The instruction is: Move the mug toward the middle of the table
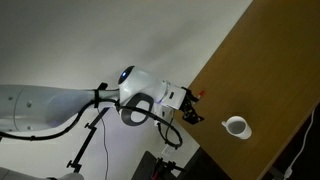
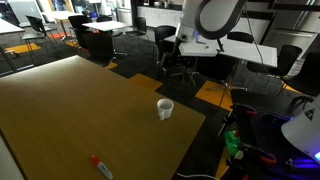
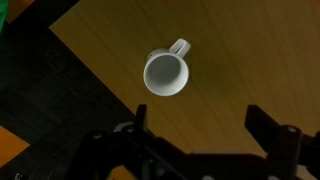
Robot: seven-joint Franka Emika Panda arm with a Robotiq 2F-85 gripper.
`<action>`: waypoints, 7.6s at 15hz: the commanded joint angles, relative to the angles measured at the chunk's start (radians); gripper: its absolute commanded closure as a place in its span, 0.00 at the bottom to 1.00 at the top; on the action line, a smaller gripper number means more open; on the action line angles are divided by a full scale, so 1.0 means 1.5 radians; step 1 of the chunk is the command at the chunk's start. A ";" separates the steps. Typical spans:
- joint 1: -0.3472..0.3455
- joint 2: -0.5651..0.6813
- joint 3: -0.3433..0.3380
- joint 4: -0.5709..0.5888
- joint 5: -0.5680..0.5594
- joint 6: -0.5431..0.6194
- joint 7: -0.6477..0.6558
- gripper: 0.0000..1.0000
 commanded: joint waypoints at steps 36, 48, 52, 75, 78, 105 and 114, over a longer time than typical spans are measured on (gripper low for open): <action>0.121 0.471 -0.090 0.332 0.238 0.106 0.007 0.00; 0.108 0.539 -0.072 0.391 0.243 0.093 -0.002 0.00; 0.109 0.554 -0.071 0.401 0.242 0.088 -0.001 0.00; 0.128 0.585 -0.077 0.461 0.229 0.033 0.008 0.97; 0.140 0.599 -0.083 0.486 0.219 0.011 0.017 0.97; 0.194 0.696 -0.123 0.787 0.071 -0.195 0.063 0.97; 0.189 0.749 -0.119 0.876 0.037 -0.265 0.066 0.97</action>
